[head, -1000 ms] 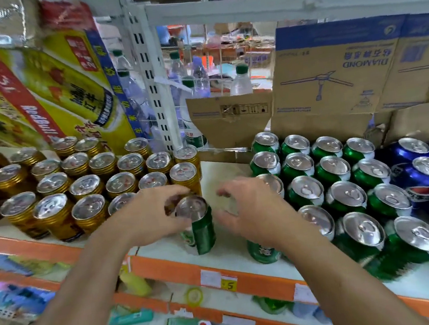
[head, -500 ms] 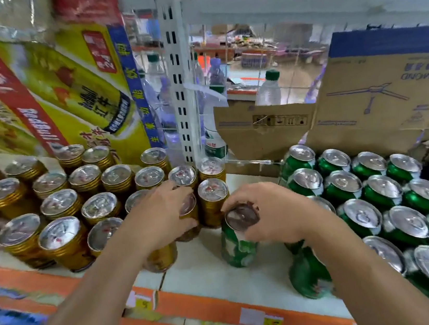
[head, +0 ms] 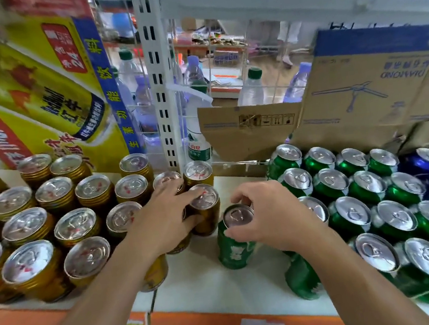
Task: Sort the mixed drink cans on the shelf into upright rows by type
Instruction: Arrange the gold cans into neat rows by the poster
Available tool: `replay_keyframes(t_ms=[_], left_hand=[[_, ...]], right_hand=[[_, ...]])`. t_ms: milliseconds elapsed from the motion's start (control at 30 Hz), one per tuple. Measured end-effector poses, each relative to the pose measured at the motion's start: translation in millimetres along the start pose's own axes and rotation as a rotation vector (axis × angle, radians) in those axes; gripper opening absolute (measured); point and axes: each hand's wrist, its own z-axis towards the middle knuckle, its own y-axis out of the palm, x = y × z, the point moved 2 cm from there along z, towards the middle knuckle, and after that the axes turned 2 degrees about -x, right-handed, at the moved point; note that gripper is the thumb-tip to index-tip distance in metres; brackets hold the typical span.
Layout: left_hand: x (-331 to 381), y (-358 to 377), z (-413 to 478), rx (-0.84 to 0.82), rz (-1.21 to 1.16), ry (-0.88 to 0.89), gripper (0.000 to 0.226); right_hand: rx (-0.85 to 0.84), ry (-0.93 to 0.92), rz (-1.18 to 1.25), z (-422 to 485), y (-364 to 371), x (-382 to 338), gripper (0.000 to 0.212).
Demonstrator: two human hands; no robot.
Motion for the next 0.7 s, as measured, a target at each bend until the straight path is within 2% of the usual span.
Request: replay_keyframes(t_ms=[233, 400, 700], left_hand=[[5.2, -2.6, -8.4, 0.007, -0.009, -0.012, 0.056], [8.9, -6.1, -10.6, -0.011, 0.009, -0.023, 0.056], [9.8, -7.0, -11.1, -0.003, 0.033, -0.024, 0.055]], right_hand=[[0.12, 0.083, 0.028, 31.0, -23.9, 15.3, 0.044], [0.235, 0.127, 0.021, 63.0, -30.1, 26.6, 0.052], [0.242, 0.187, 0.022, 87.6, -35.3, 48.9, 0.046]])
